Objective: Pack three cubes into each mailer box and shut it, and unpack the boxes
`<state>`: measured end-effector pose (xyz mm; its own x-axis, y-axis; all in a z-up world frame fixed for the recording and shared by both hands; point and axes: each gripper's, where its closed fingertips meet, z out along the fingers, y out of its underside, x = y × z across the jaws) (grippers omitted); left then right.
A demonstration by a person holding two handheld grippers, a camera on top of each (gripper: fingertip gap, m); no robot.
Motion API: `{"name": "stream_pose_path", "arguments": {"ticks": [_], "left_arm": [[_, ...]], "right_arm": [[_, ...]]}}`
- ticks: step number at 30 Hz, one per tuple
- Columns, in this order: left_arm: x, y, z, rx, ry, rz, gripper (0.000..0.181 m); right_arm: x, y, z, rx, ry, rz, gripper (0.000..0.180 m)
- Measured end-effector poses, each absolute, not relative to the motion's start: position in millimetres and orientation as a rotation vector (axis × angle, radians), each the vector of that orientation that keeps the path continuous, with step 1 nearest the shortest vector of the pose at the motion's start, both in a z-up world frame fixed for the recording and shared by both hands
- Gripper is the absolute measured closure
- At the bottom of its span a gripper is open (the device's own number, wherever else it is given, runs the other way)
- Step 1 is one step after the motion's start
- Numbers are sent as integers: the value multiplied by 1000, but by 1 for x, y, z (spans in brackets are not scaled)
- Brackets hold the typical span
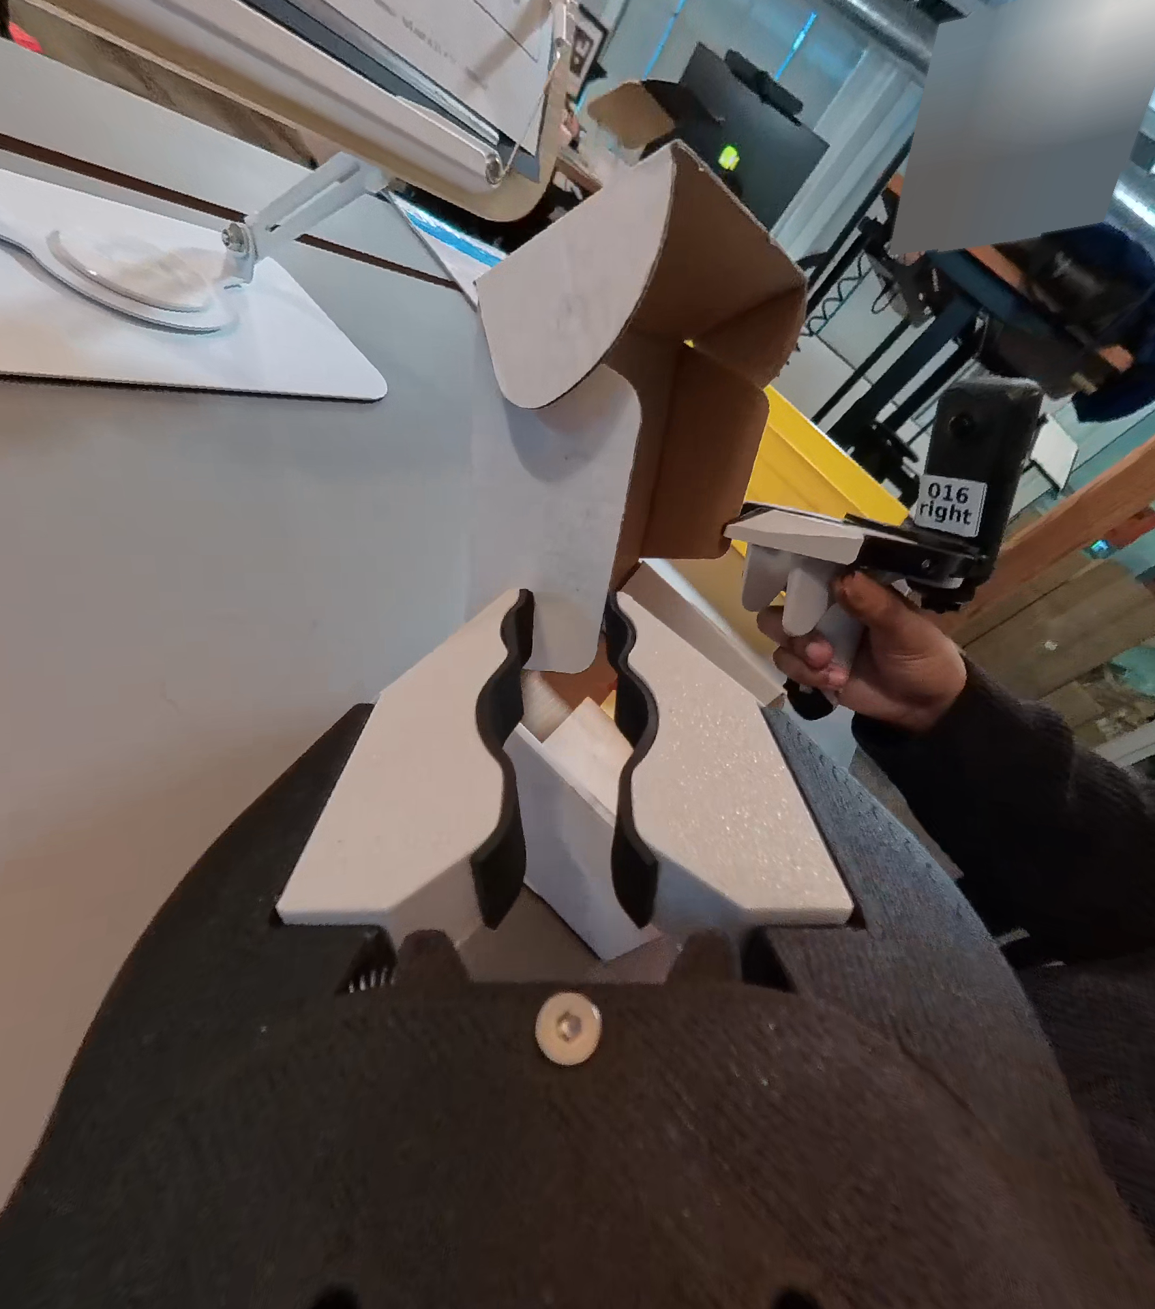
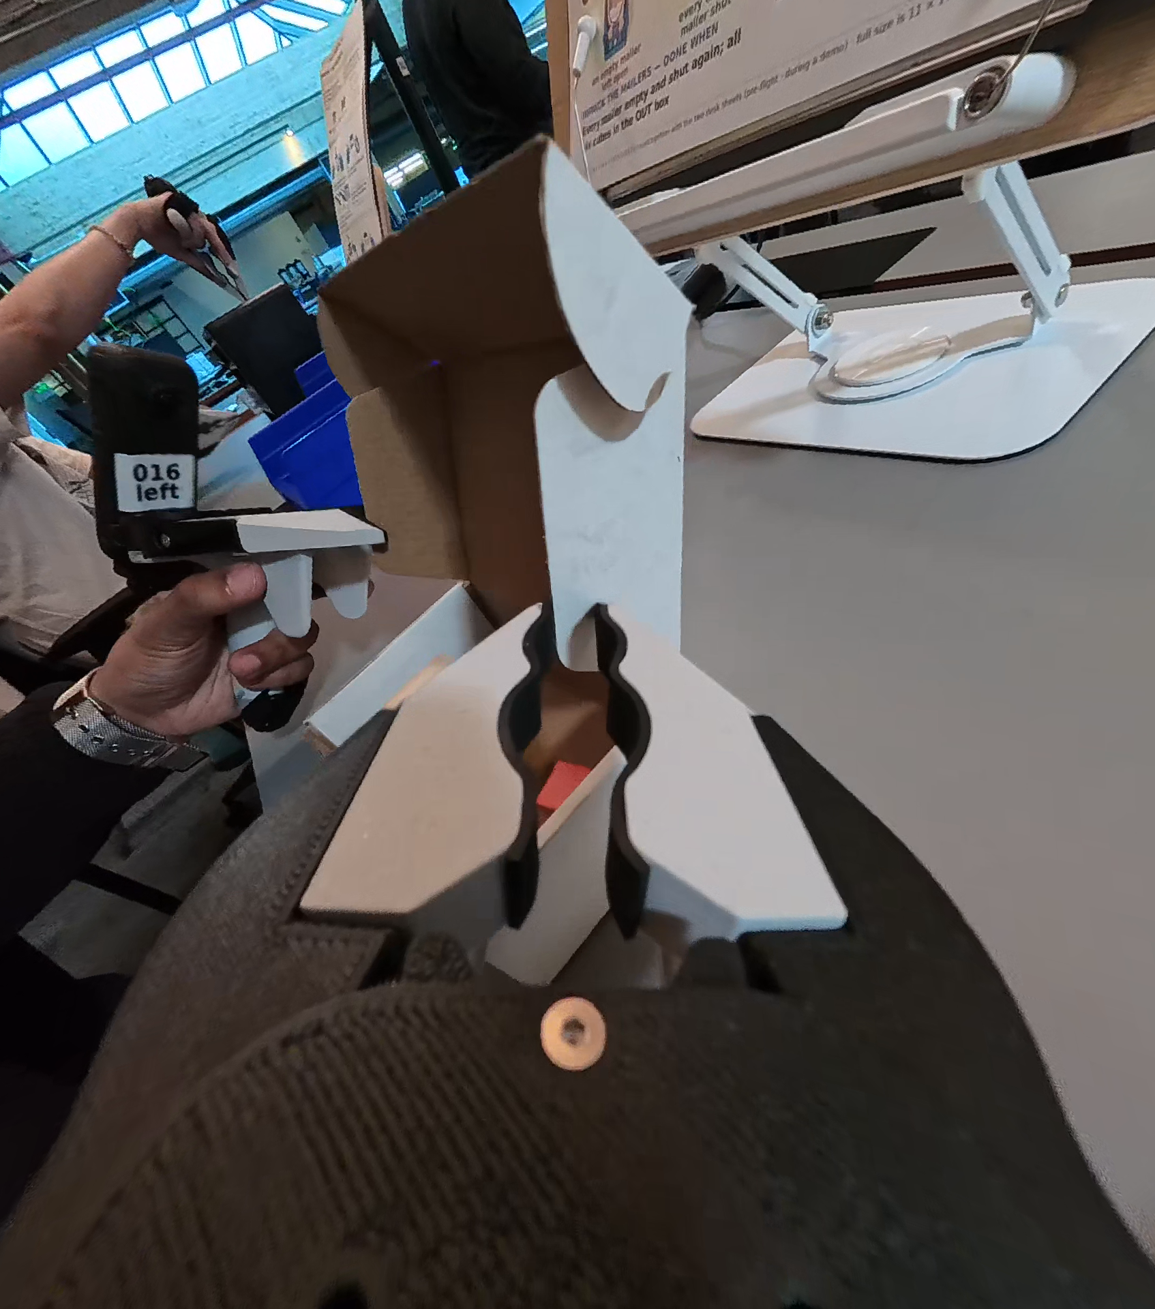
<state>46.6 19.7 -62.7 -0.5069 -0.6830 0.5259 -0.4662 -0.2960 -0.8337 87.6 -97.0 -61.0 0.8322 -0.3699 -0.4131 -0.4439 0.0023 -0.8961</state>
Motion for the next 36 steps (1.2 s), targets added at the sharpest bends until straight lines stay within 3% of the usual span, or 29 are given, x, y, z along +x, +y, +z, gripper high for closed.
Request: {"name": "stream_pose_path", "arguments": {"ticks": [18, 28, 36], "left_arm": [[23, 11, -100, -1521, 2004, -1710, 167], [22, 26, -84, -1561, 1929, -1965, 167], [32, 61, -44, -1566, 1508, -2310, 165]], "right_arm": [[53, -105, -100, -1860, 593, 30, 171], [59, -121, -102, -1868, 604, 137, 169], [89, -140, -67, -1575, 745, 156, 171]]}}
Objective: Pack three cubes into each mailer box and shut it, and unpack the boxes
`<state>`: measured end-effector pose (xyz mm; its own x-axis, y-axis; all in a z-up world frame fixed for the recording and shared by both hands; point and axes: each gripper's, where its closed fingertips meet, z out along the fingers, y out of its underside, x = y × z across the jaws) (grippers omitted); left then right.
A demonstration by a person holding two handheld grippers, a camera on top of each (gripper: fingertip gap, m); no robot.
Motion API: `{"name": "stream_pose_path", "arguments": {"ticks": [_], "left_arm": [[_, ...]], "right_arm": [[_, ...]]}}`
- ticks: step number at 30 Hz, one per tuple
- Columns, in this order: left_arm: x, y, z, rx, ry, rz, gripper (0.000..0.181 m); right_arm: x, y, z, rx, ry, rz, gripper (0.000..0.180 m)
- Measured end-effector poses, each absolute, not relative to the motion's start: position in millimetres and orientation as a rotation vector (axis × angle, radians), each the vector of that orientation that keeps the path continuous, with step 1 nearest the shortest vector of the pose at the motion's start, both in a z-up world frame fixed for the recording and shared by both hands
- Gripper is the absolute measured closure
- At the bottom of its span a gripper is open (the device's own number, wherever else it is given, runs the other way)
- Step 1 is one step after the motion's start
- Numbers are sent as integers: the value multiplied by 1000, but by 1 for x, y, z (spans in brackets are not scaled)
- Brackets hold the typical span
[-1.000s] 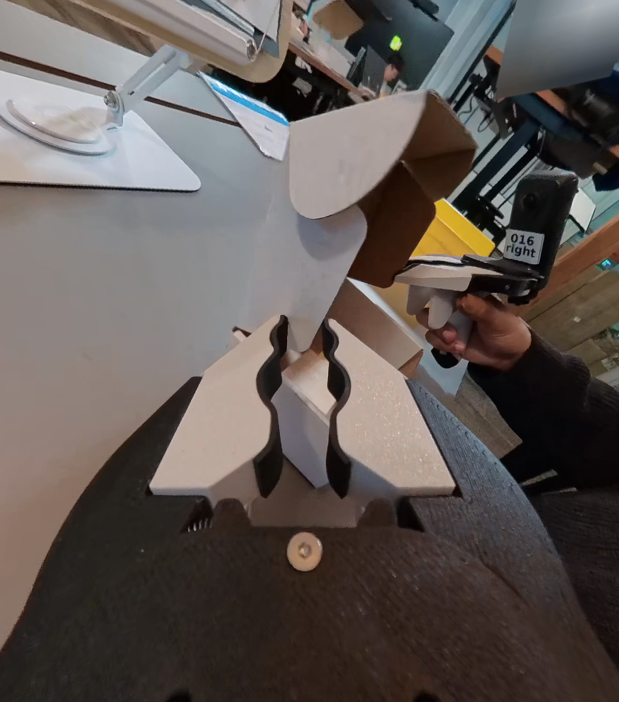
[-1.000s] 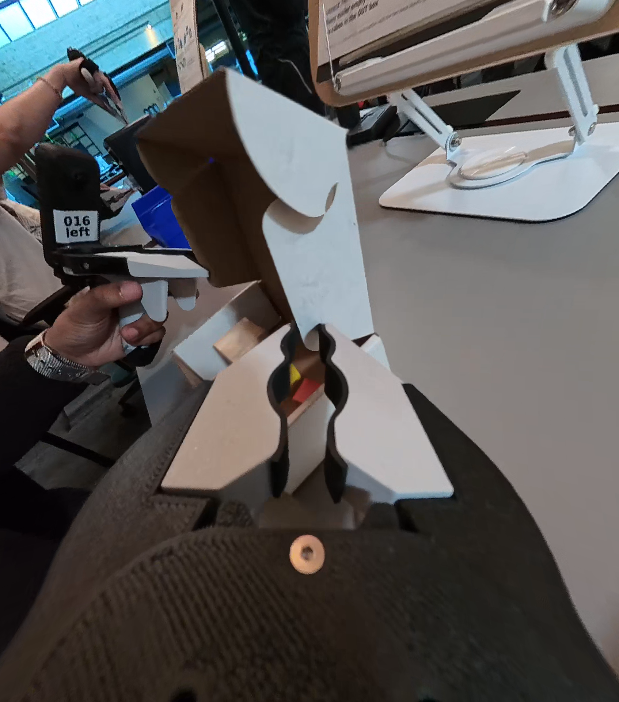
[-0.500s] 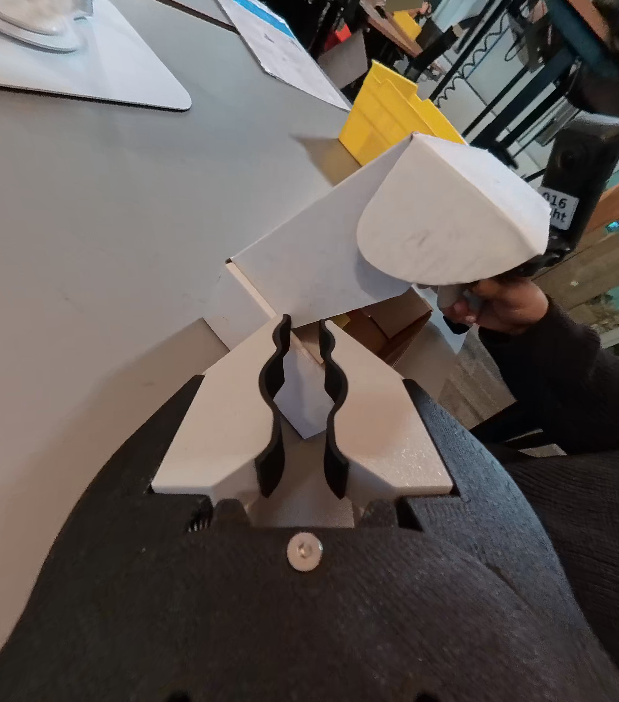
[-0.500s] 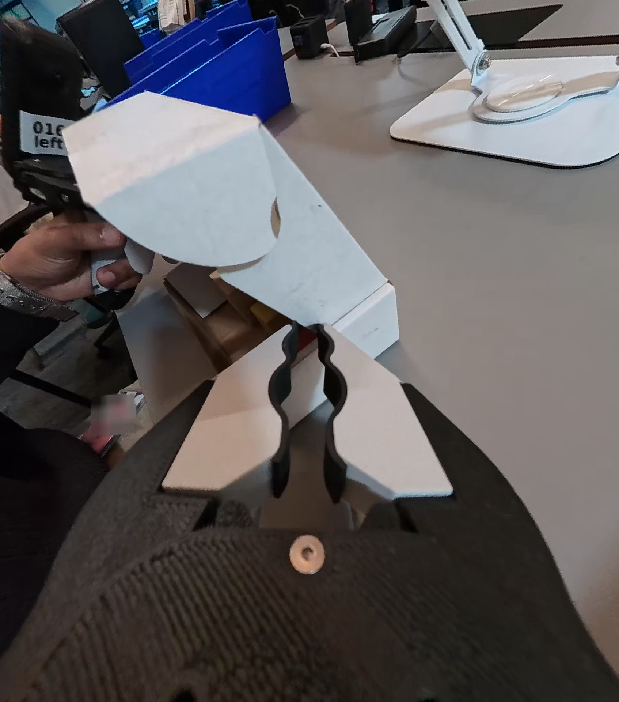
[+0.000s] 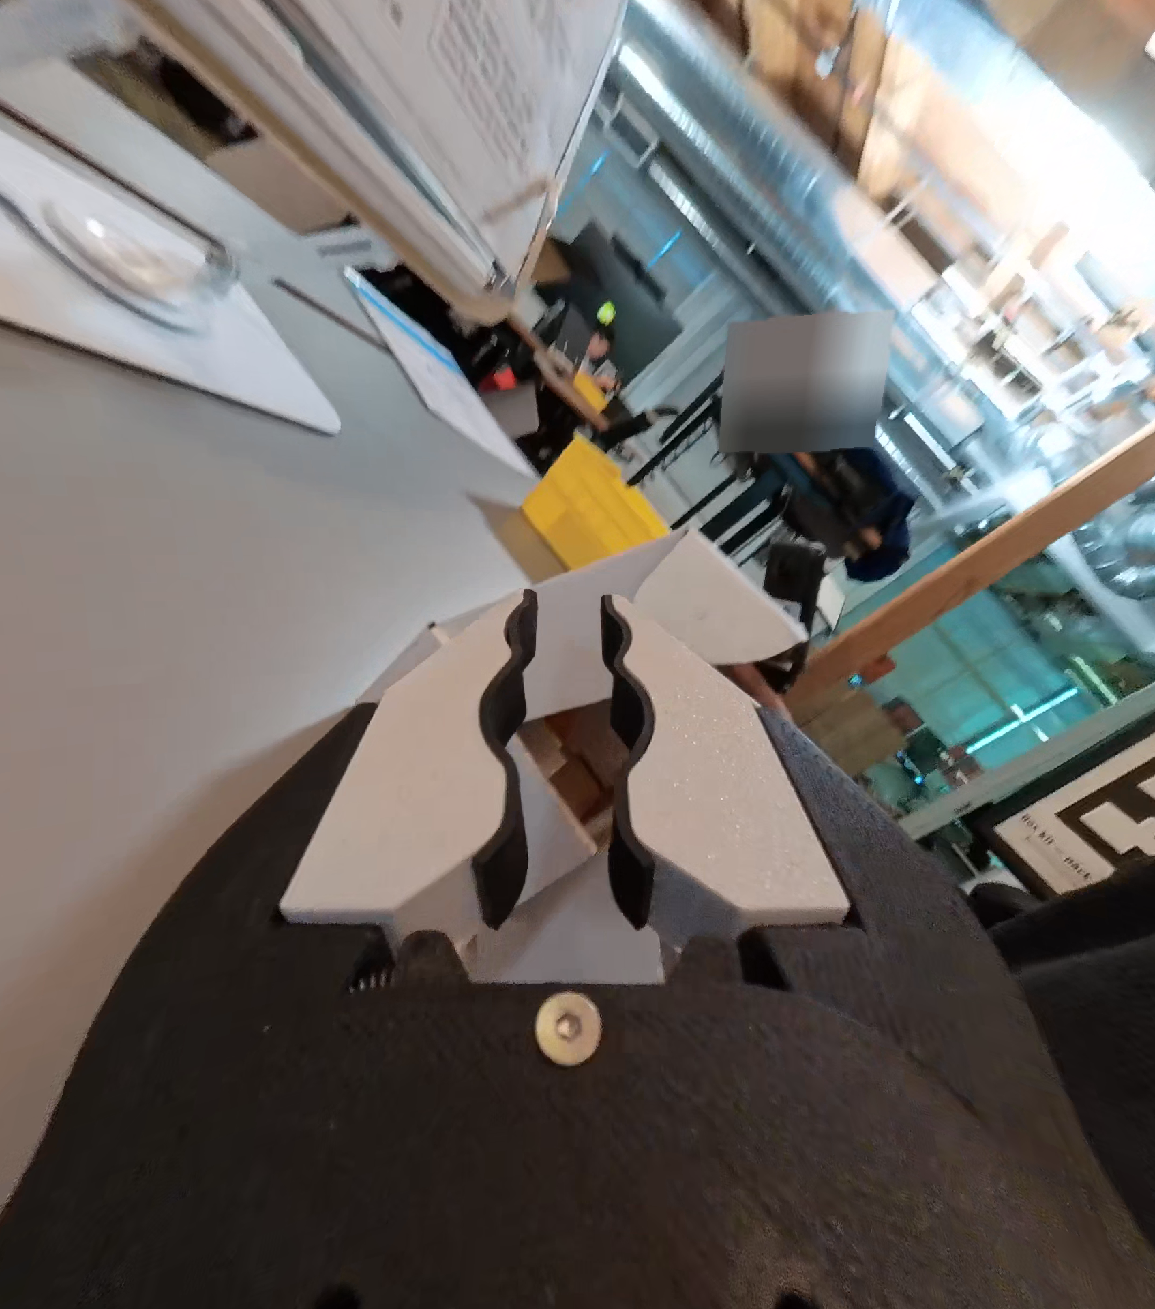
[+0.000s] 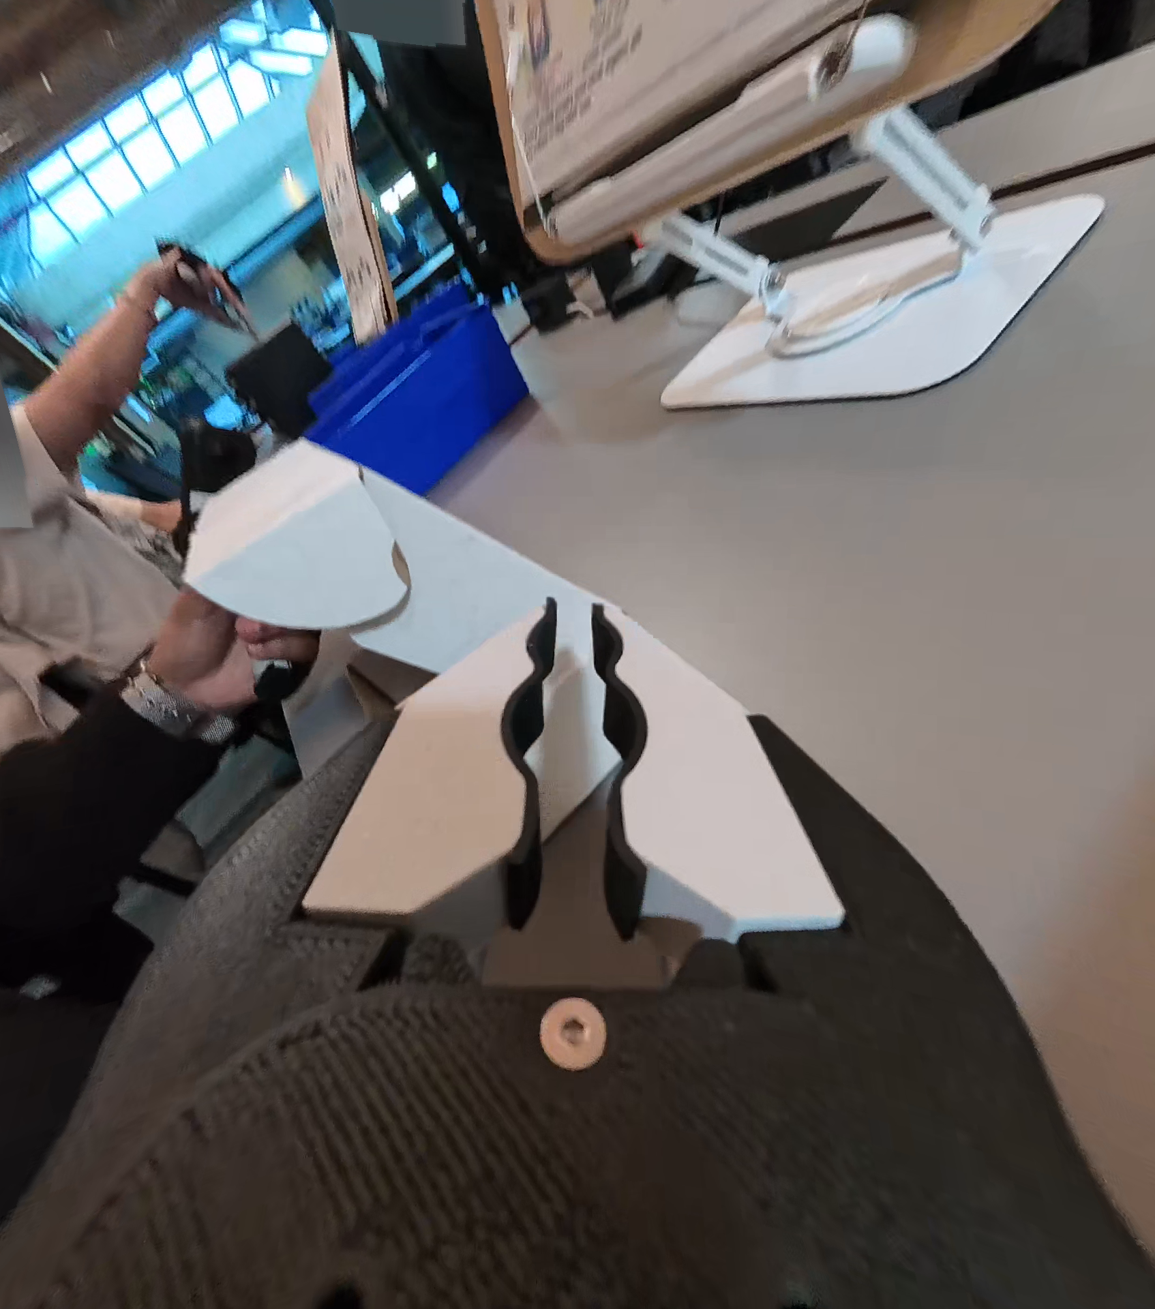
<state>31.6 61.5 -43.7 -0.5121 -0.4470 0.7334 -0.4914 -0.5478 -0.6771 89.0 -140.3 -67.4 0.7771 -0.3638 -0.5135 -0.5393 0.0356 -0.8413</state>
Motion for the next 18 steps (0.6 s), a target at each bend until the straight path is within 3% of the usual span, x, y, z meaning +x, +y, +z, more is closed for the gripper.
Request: {"name": "stream_pose_path", "arguments": {"ticks": [7, 9, 11, 18], "left_arm": [[25, 46, -19, 1385, -1577, 2430, 148], [27, 43, -19, 1414, -1635, 2439, 126], [25, 40, -15, 1389, -1656, 2471, 115], [15, 39, 6, 1237, -1475, 2558, 106]], "right_arm": [[90, -147, -29, -1425, 646, -4, 171], [82, -145, -17, -1403, 569, -70, 171], [70, -140, -7, -1387, 475, -118, 171], [45, -131, 12, -1299, 367, -56, 158]]}}
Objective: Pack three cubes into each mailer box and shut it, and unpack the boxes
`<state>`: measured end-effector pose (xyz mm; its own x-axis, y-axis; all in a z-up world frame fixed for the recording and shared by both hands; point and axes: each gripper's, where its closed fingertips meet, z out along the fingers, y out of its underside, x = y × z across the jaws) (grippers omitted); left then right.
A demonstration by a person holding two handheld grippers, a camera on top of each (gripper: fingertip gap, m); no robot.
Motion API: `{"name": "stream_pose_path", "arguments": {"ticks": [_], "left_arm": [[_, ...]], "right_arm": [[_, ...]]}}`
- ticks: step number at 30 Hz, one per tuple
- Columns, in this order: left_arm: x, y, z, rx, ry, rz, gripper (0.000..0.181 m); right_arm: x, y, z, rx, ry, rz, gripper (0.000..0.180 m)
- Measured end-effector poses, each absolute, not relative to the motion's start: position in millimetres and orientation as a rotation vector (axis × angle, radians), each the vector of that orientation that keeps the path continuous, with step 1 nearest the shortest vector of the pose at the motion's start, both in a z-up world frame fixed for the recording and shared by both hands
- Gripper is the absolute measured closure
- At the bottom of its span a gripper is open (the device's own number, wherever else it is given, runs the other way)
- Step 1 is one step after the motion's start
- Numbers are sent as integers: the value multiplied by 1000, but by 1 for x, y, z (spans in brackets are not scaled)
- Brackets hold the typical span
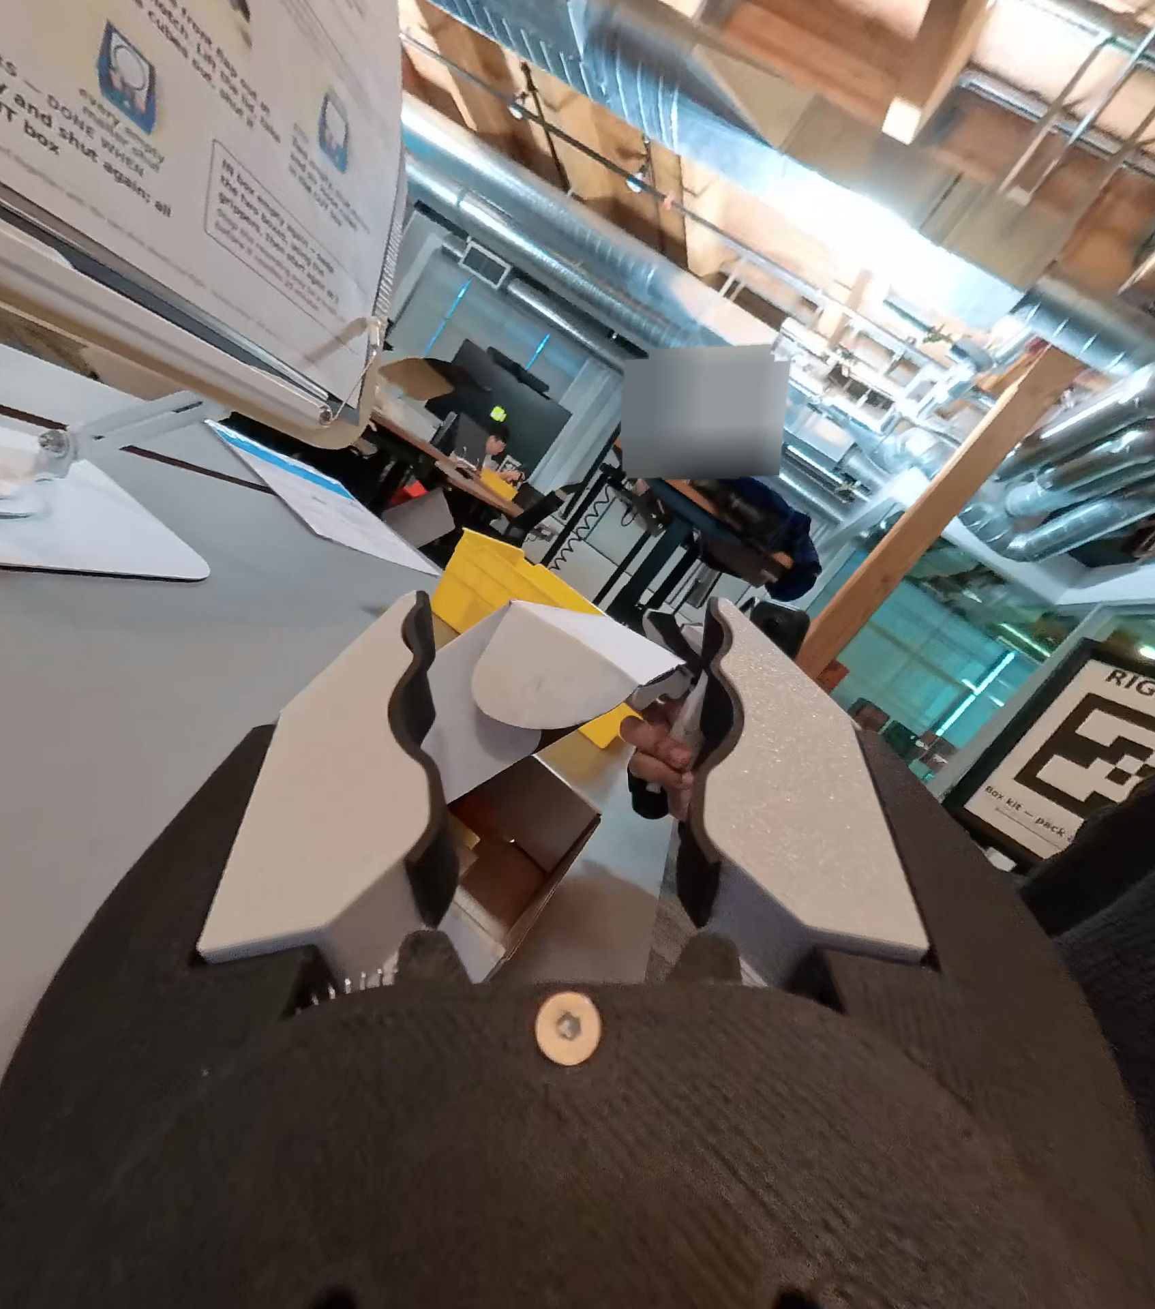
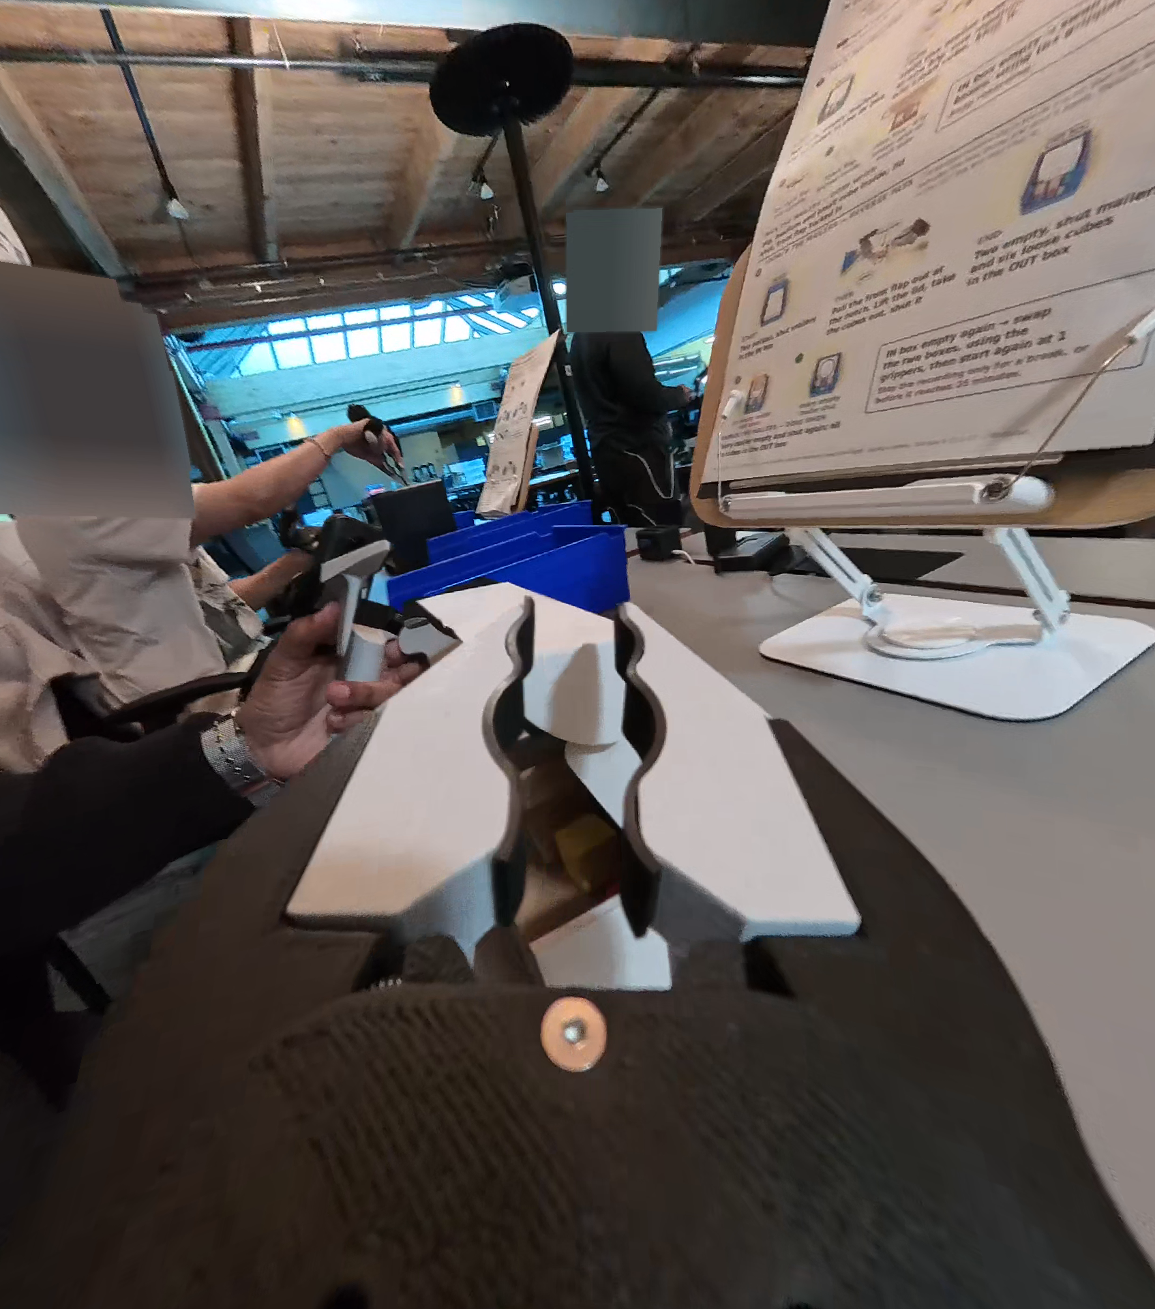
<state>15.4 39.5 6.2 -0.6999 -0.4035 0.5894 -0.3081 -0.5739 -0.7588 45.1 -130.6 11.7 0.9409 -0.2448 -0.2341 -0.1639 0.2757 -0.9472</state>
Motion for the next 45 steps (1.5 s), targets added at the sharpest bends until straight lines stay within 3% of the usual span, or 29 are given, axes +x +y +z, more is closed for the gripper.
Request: {"name": "stream_pose_path", "arguments": {"ticks": [14, 27, 45], "left_arm": [[13, 12, -9, -1163, 1616, -2379, 113], [13, 9, -18, -1246, 1661, -2484, 131], [17, 11, -30, -1373, 1670, -2494, 136]], "right_arm": [[52, -123, -1, -1318, 461, 71, 135], [51, -117, -10, -1373, 464, 88, 135], [48, -110, -21, -1434, 463, 97, 138]]}}
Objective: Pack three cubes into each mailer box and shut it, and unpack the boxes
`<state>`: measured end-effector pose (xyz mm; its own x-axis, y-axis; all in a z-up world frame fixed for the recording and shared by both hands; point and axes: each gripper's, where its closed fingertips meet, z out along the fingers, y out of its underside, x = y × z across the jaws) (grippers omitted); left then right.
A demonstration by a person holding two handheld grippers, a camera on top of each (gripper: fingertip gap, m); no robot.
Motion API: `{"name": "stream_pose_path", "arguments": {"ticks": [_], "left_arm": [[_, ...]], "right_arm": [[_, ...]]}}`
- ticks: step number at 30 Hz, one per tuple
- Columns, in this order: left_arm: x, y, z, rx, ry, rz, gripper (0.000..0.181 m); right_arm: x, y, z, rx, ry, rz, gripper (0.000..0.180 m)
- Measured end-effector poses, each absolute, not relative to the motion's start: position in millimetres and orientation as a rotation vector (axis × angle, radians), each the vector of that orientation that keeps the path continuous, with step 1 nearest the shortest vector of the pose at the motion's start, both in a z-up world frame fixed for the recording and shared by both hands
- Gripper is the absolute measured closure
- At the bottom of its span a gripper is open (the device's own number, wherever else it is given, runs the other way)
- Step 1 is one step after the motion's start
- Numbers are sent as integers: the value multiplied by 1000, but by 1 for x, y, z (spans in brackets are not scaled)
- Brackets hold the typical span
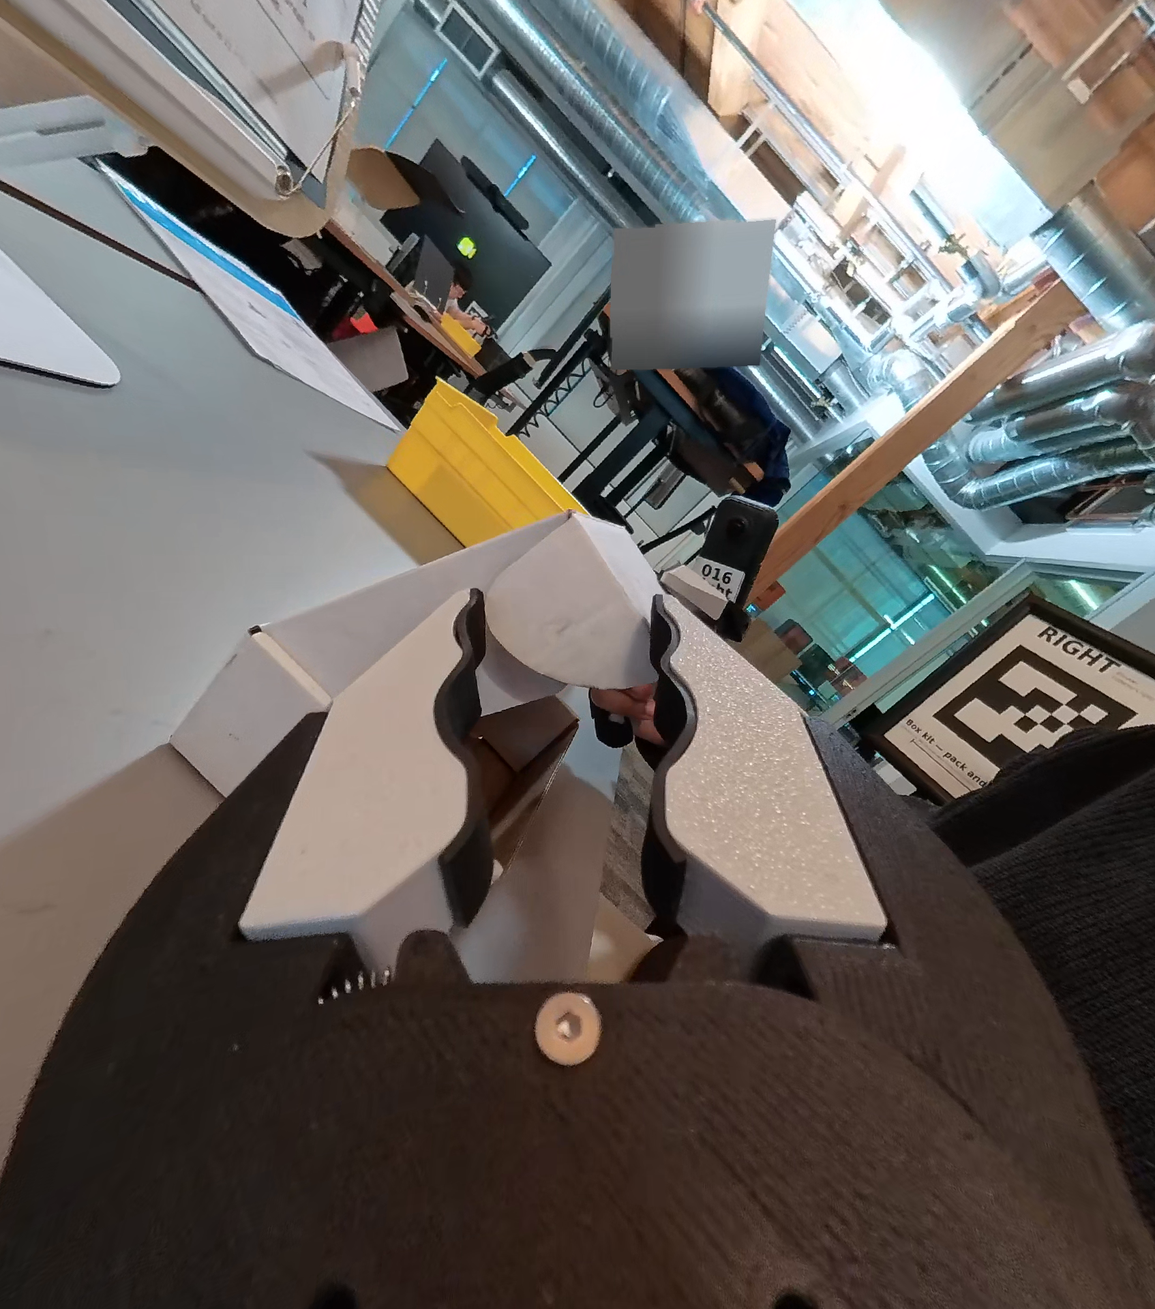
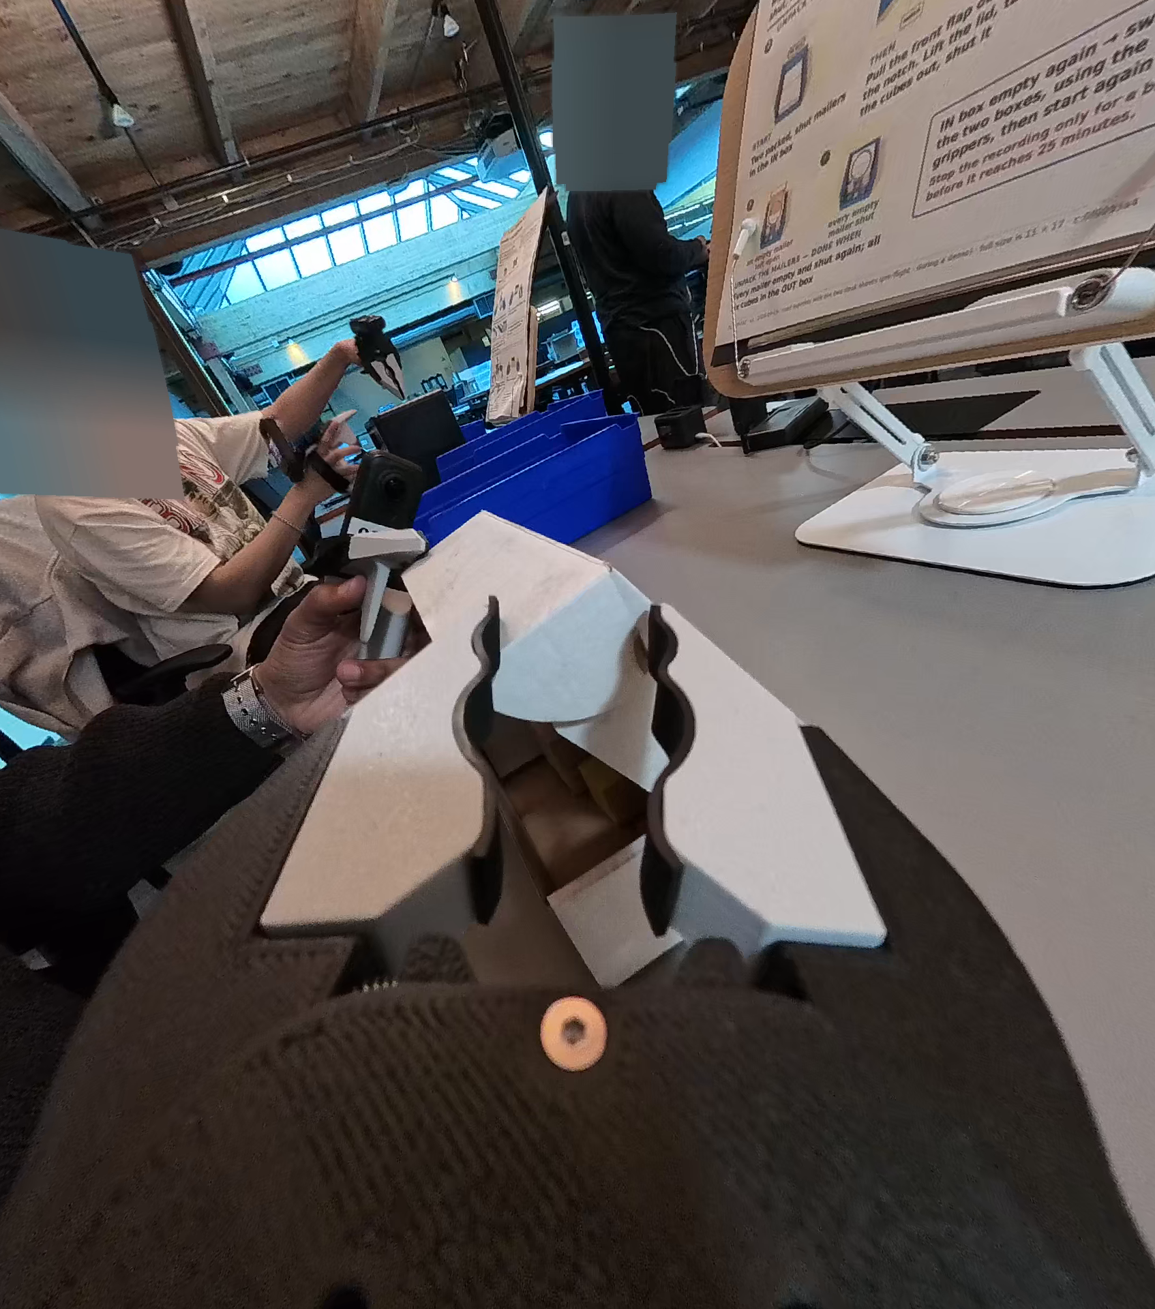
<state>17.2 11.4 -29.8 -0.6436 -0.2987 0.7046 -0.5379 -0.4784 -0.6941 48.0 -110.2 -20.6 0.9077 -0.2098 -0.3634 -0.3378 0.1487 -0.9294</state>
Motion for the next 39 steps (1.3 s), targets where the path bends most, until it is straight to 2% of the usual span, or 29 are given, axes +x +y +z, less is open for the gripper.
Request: {"name": "stream_pose_path", "arguments": {"ticks": [9, 22, 39], "left_arm": [[18, 12, -30, 1251, -1539, 2266, 136], [19, 9, -26, 1262, -1721, 2335, 120], [16, 7, -18, 1218, -1757, 2404, 111]], "right_arm": [[48, -110, -20, -1439, 456, 86, 139], [47, -109, -21, -1443, 454, 96, 139], [41, -108, -18, -1435, 419, 107, 142]]}}
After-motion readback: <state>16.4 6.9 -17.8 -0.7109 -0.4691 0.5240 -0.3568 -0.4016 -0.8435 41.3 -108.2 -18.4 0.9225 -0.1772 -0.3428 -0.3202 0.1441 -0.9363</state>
